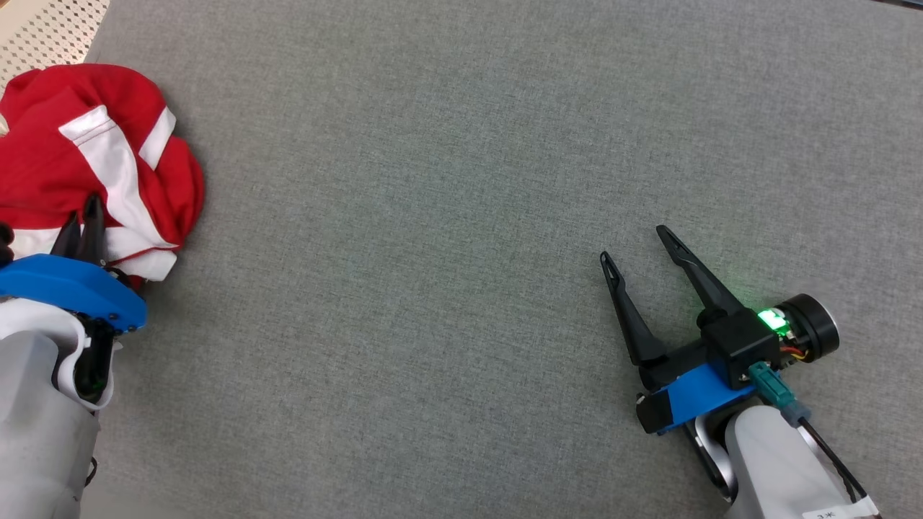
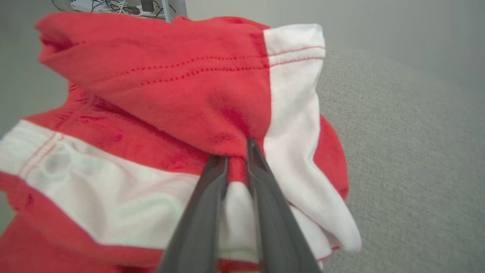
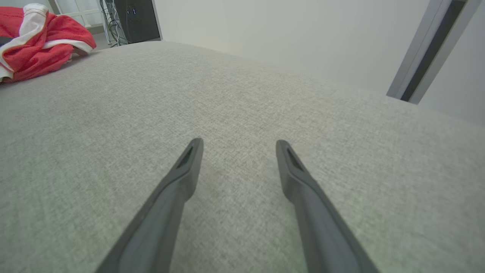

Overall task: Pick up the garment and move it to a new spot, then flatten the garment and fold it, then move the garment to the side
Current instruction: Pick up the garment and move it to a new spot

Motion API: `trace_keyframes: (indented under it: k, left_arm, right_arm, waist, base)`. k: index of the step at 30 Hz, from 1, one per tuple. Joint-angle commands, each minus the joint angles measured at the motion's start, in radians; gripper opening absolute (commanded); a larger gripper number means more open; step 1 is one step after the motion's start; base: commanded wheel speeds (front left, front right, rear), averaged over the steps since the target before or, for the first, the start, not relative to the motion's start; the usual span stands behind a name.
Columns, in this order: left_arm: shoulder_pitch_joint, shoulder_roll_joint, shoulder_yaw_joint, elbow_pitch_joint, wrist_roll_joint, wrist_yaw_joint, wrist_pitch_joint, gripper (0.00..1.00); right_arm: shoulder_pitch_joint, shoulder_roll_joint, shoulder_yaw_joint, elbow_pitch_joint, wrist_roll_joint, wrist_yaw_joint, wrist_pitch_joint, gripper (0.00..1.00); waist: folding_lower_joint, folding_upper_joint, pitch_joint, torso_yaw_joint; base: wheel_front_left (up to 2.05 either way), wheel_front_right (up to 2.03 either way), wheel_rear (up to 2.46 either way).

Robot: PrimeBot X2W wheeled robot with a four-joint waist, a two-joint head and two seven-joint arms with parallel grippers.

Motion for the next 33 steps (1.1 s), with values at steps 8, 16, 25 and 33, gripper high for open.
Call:
trace_keyframes:
  k: [8,16,25,33]
  left_arm:
    - [-0.064,0.065,-0.058,-0.078,-0.011,-0.002,-0.073,0.00]
    - [-0.084,0.075,0.044,-0.326,0.119,-0.002,-0.077,0.00]
    - [-0.045,-0.004,-0.003,-0.534,0.220,-0.002,-0.077,0.00]
    - [-0.011,-0.102,-0.166,-0.567,0.219,-0.002,-0.077,0.00]
  right_arm:
    - [0.024,0.008,-0.013,0.030,0.012,-0.001,0.002,1.00]
    - [0.051,0.025,-0.011,0.026,0.039,-0.001,0.001,1.00]
    - [0.080,0.028,0.007,0.011,0.092,-0.001,0.001,1.00]
    - [0.102,0.029,0.024,-0.009,0.145,-0.001,0.001,1.00]
  waist:
    - [-0.0001,0.0000,-0.048,-0.024]
    - [-0.0001,0.0000,-0.118,-0.085]
    - [-0.0001,0.0000,-0.171,-0.257]
    - [-0.0001,0.0000,-0.180,-0.433]
  base:
    - [0.00,0.00,0.00]
    - [0.00,0.00,0.00]
    - [0.00,0.00,0.00]
    - [0.00,0.00,0.00]
